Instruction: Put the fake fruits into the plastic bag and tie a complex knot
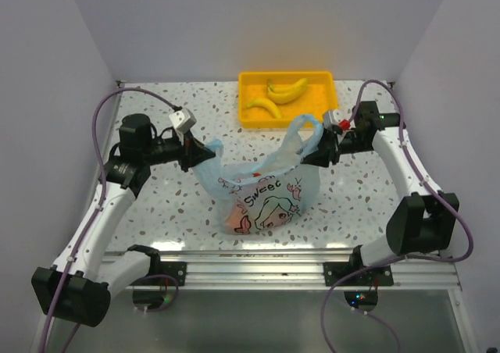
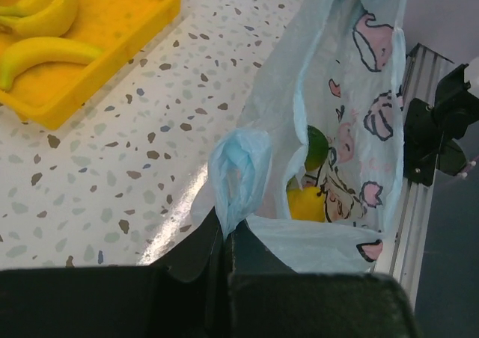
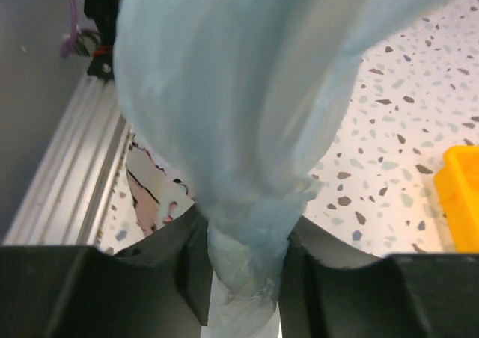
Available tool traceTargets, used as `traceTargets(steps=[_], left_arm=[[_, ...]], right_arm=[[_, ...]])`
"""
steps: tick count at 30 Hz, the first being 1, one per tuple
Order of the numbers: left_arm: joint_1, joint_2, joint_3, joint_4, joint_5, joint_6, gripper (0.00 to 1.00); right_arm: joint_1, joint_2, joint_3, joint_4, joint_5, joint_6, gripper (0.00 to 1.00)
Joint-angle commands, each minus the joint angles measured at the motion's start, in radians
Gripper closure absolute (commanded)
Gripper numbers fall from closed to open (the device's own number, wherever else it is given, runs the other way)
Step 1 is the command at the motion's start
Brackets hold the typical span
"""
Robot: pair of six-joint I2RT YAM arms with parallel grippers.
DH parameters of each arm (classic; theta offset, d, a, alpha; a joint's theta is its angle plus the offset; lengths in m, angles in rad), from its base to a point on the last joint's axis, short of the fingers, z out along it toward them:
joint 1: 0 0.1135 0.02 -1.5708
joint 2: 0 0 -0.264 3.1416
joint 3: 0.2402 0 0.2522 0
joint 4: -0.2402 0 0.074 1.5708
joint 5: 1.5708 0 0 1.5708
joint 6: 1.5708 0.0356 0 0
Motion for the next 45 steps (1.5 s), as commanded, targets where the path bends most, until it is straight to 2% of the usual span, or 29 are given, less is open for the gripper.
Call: traceTargets(steps=[1, 2, 3, 4, 9, 11, 12, 15, 16, 17, 18, 19, 22, 24, 26, 29, 33, 37, 40, 41, 44, 45], left_arm=[[-0.056, -0.029, 0.024, -0.049, -0.002, 0.135, 1.00], [-0.072, -0.035, 0.030, -0.057, -0.017, 0.157, 1.00], [-0.083, -0.043, 0.037, -0.060, -0.037, 0.181, 1.00], [-0.084, -0.052, 0.048, -0.055, -0.059, 0.186, 1.00], [-0.084, -0.002, 0.218, -0.052, -0.089, 0.233, 1.00], [-0.084, 0.029, 0.289, -0.035, -0.100, 0.226, 1.00], [-0.083, 0.050, 0.309, -0.032, -0.100, 0.220, 1.00], [-0.084, 0.073, 0.334, -0.038, -0.082, 0.201, 1.00], [-0.084, 0.075, 0.326, -0.029, -0.074, 0.186, 1.00], [-0.084, 0.075, 0.302, -0.021, -0.077, 0.175, 1.00], [-0.084, 0.069, 0.291, -0.015, -0.082, 0.155, 1.00], [-0.084, 0.064, 0.277, -0.006, -0.082, 0.149, 1.00], [-0.086, 0.037, 0.239, 0.012, -0.080, 0.117, 1.00], [-0.087, 0.011, 0.223, 0.022, -0.082, 0.108, 1.00], [-0.094, -0.002, 0.229, 0.002, -0.065, 0.123, 1.00], [-0.136, -0.015, 0.237, -0.072, -0.036, 0.230, 1.00], [-0.212, -0.005, 0.297, -0.135, -0.043, 0.380, 1.00], [-0.239, 0.027, 0.354, -0.162, 0.021, 0.416, 1.00], [-0.322, 0.020, 0.257, -0.198, 0.027, 0.465, 1.00], [-0.360, 0.012, 0.176, -0.198, 0.007, 0.488, 1.00], [-0.568, -0.006, 0.029, -0.150, -0.075, 0.531, 1.00], [-0.596, 0.000, 0.004, -0.127, -0.085, 0.531, 1.00]], right_arm=[[-0.001, 0.074, 0.097, -0.209, -0.087, 0.015, 0.66], [-0.001, 0.135, 0.123, -0.266, -0.093, -0.006, 0.88], [-0.001, 0.171, 0.157, -0.346, -0.104, -0.054, 0.98], [-0.001, 0.197, 0.226, -0.428, -0.113, -0.069, 1.00], [-0.002, 0.307, 0.401, -0.429, -0.156, 0.087, 1.00], [-0.001, 0.340, 0.520, -0.431, -0.142, 0.212, 1.00], [0.005, 0.378, 0.614, -0.431, -0.124, 0.327, 1.00], [0.018, 0.395, 0.699, -0.429, -0.029, 0.469, 1.00], [0.025, 0.375, 0.693, -0.335, 0.006, 0.619, 1.00], [0.032, 0.348, 0.655, -0.228, 0.110, 0.757, 1.00], [0.038, 0.311, 0.518, -0.095, 0.164, 1.049, 1.00], [0.039, 0.256, 0.439, 0.151, 0.215, 1.157, 1.00], [0.045, 0.028, 0.201, 0.438, 0.335, 1.366, 1.00], [0.048, -0.031, 0.075, 0.560, 0.395, 1.497, 1.00], [0.052, -0.067, 0.033, 0.577, 0.421, 1.561, 1.00], [0.050, -0.082, -0.011, 0.568, 0.464, 1.604, 1.00], [0.052, -0.093, 0.080, 0.534, 0.447, 1.693, 1.00], [0.053, -0.087, 0.052, 0.577, 0.569, 1.750, 1.00], [0.055, -0.038, -0.030, 0.562, 0.635, 1.759, 1.00], [0.056, -0.026, -0.056, 0.571, 0.681, 1.771, 1.00], [0.061, 0.024, -0.146, 0.618, 0.741, 1.813, 1.00], [0.062, 0.030, -0.181, 0.631, 0.758, 1.828, 1.00]])
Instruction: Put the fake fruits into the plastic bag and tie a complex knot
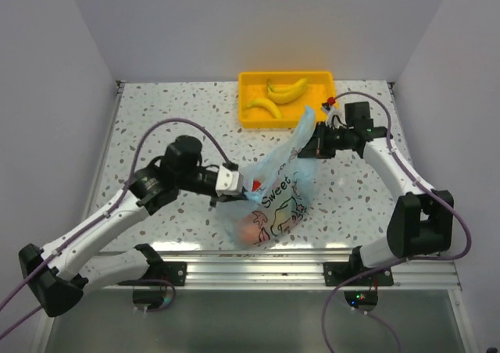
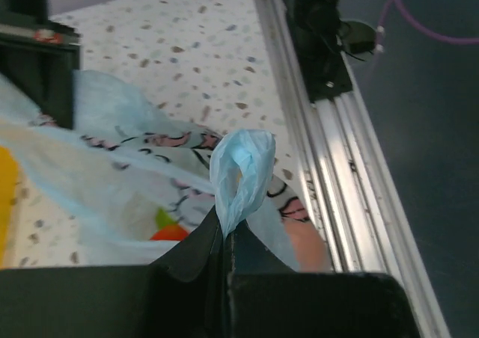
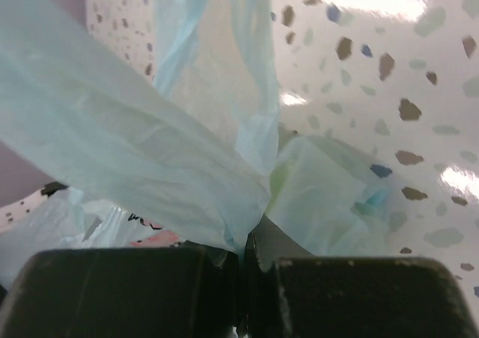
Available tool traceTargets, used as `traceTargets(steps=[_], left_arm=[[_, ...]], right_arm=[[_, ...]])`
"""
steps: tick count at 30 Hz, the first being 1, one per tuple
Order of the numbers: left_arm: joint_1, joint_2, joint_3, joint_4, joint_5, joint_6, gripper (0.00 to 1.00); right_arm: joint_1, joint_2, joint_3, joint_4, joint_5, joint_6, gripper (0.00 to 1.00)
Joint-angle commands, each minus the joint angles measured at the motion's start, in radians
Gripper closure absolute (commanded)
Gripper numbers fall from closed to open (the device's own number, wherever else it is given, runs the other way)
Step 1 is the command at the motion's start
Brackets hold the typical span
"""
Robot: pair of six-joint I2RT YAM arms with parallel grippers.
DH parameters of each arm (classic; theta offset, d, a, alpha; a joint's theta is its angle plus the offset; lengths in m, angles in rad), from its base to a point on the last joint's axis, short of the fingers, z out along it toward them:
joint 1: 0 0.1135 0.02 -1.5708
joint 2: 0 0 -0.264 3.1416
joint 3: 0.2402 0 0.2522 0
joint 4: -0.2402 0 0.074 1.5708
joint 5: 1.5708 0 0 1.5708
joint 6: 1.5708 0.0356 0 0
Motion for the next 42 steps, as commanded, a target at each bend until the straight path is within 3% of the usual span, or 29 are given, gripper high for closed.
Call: traceTargets(steps=[1, 8, 16, 20, 24, 27, 30, 35, 39, 42], left_arm=[[-0.140, 0.016, -0.125, 0.008, -0.038, 0.078, 1.00], [-0.385, 0.131, -0.277, 0.037, -0.162, 0.148, 1.00], [-0.389, 0.277, -0.394, 0.126, -0.220, 0.228, 1.00], [-0.372, 0.255, -0.333, 0.020, -0.172, 0.271, 1.00], [-0.357, 0.168, -0.172, -0.052, -0.060, 0.159, 1.00], [-0.356, 0.154, -0.023, -0.029, -0.049, 0.053, 1.00], [-0.340, 0.172, 0.034, 0.040, -0.050, -0.042, 1.00], [-0.214, 0.221, 0.036, 0.225, -0.052, -0.213, 1.00], [-0.194, 0.252, 0.023, 0.333, -0.147, -0.250, 1.00], [-0.189, 0.297, 0.043, 0.394, -0.130, -0.302, 1.00]], right_arm=[[0.009, 0.050, -0.089, 0.068, 0.144, 0.079, 1.00], [0.006, 0.173, -0.147, 0.094, 0.306, 0.054, 1.00], [0.006, 0.242, -0.147, 0.111, 0.378, -0.005, 1.00], [0.009, 0.198, -0.129, 0.114, 0.260, -0.082, 1.00], [0.024, 0.083, -0.086, 0.053, 0.136, -0.191, 1.00], [0.064, 0.009, -0.043, -0.010, 0.109, -0.277, 1.00], [0.115, -0.048, -0.038, -0.038, 0.114, -0.340, 1.00], [0.184, -0.132, -0.084, -0.030, 0.134, -0.389, 1.00], [0.219, -0.176, -0.109, -0.035, 0.091, -0.429, 1.00], [0.233, -0.187, -0.120, -0.055, 0.001, -0.479, 1.00]])
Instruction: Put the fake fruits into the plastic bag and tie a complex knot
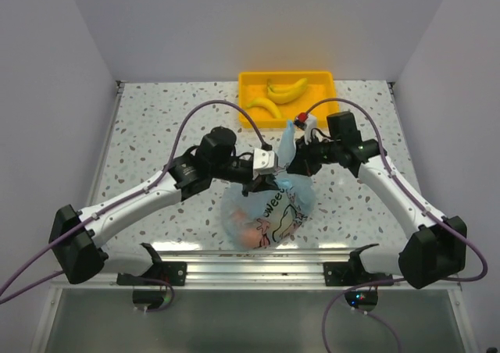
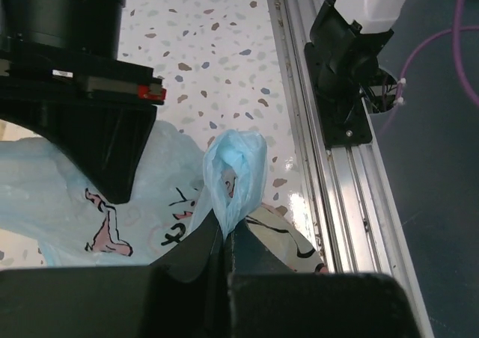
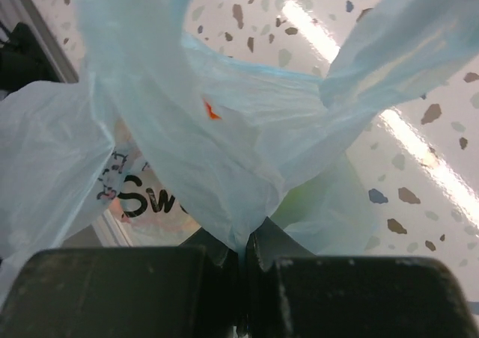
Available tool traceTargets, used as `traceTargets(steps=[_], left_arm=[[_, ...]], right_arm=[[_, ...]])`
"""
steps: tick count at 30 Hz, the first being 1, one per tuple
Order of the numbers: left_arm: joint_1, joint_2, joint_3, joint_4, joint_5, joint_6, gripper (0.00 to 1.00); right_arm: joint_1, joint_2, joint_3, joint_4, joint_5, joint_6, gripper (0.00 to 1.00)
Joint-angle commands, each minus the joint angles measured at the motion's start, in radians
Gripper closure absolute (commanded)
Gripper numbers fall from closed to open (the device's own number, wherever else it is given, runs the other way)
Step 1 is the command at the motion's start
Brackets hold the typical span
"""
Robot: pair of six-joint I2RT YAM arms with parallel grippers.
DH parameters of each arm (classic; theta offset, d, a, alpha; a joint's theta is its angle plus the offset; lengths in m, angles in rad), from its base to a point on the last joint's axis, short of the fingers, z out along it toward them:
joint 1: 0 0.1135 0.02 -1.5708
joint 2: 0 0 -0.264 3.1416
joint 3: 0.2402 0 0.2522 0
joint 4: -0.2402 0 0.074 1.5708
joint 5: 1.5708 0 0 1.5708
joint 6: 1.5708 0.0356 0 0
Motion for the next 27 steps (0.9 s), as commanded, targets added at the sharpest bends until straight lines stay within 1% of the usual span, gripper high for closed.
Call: traceTargets(steps=[1, 3, 5, 7, 9, 10, 12, 13, 15, 19, 20, 22, 23, 25, 26, 27], left_arm=[[0.014, 0.038, 0.019, 0.160, 0.005, -0.124, 1.00], [0.031, 0.043, 0.008, 0.226, 0.035, -0.157, 1.00], [0.057, 0.051, 0.006, 0.246, 0.038, -0.190, 1.00], [0.088, 0.063, 0.016, 0.248, 0.037, -0.211, 1.00], [0.111, 0.066, 0.035, 0.242, 0.048, -0.211, 1.00], [0.143, 0.068, 0.042, 0.242, 0.055, -0.220, 1.00], [0.173, 0.063, 0.075, 0.239, 0.083, -0.219, 1.00], [0.196, 0.063, 0.092, 0.229, 0.086, -0.193, 1.00], [0.209, 0.065, 0.159, 0.156, 0.078, -0.141, 1.00], [0.252, 0.100, 0.276, 0.085, 0.110, -0.070, 1.00], [0.255, 0.106, 0.323, 0.049, 0.124, -0.055, 1.00], [0.253, 0.118, 0.353, 0.027, 0.149, -0.015, 1.00], [0.252, 0.121, 0.371, -0.008, 0.191, -0.001, 1.00], [0.235, 0.127, 0.364, -0.048, 0.222, 0.013, 1.00], [0.223, 0.123, 0.329, -0.106, 0.235, 0.034, 1.00], [0.185, 0.117, 0.301, -0.137, 0.232, 0.066, 1.00]], right_arm=[[0.012, -0.037, -0.008, -0.048, -0.138, -0.096, 1.00], [0.013, -0.045, -0.006, -0.076, -0.164, -0.142, 1.00], [0.012, -0.057, -0.003, -0.108, -0.192, -0.197, 1.00], [0.013, -0.082, -0.009, -0.111, -0.190, -0.209, 1.00], [0.014, -0.112, -0.023, -0.071, -0.146, -0.179, 1.00], [0.013, -0.157, -0.041, -0.047, -0.128, -0.124, 1.00], [0.012, -0.204, -0.063, 0.048, -0.019, -0.065, 1.00], [0.012, -0.252, -0.082, 0.080, 0.015, 0.000, 1.00], [0.013, -0.272, -0.080, 0.117, 0.108, 0.044, 1.00], [0.015, -0.249, -0.049, 0.075, 0.119, 0.145, 1.00], [0.014, -0.243, -0.053, 0.076, 0.119, 0.177, 1.00], [0.017, -0.238, -0.089, 0.088, 0.135, 0.205, 1.00], [0.020, -0.231, -0.098, 0.087, 0.150, 0.219, 1.00], [0.018, -0.194, -0.101, 0.069, 0.191, 0.210, 1.00], [0.018, -0.183, -0.101, 0.056, 0.202, 0.211, 1.00], [0.018, -0.171, -0.103, 0.059, 0.214, 0.217, 1.00]])
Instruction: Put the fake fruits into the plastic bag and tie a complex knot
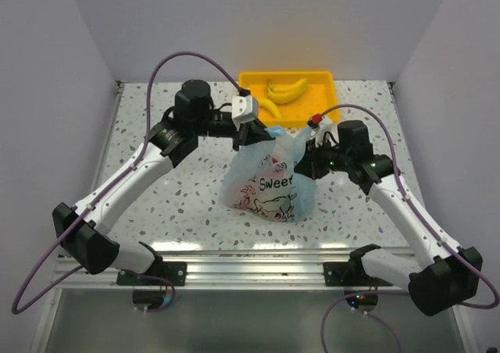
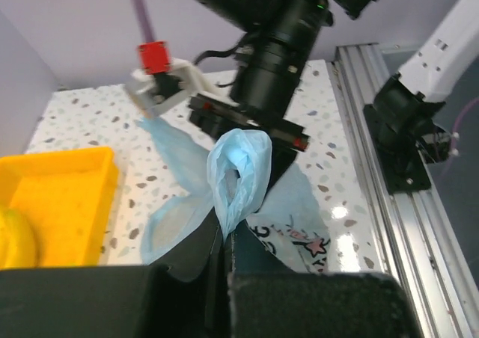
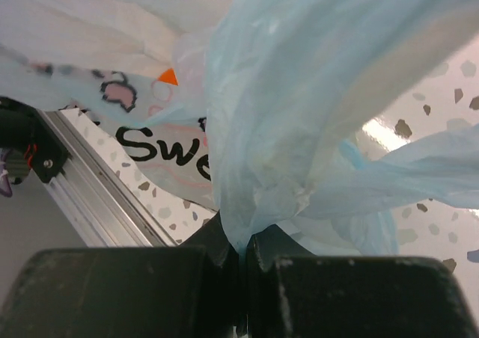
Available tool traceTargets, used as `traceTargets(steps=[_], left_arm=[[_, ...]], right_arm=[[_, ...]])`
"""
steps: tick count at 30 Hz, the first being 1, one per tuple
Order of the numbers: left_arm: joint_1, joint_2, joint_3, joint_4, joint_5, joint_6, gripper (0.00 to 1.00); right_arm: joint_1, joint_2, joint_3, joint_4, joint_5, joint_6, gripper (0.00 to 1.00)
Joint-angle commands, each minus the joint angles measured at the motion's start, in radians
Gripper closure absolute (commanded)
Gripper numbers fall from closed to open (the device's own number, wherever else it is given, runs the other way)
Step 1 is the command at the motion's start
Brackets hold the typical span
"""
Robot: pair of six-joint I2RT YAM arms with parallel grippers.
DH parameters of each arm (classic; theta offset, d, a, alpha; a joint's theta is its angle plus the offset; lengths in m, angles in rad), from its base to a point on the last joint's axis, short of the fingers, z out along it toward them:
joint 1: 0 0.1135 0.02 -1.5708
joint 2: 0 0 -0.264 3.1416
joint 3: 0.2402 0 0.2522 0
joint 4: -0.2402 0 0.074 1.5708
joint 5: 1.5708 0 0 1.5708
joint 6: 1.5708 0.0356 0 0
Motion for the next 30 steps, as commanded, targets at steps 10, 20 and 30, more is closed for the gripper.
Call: traceTargets(steps=[10, 20, 30], left_arm=[[-0.174, -0.054, -0.487, -0.357, -0.043, 0.505, 1.00], [-0.175, 0.084, -0.601, -0.470, -0.138, 0.761, 1.00], [-0.175, 0.032, -0.520, -0.497, -0.101, 0.723, 1.00]], right_arm=[[-0.056, 0.084, -0.016, 0.031, 0.134, 0.105, 1.00], [-0.240, 0.290, -0.051, 0.054, 0.145, 0.154, 1.00], [-0.243, 0.296, -0.036, 0.115, -0.171, 0.119, 0.97]])
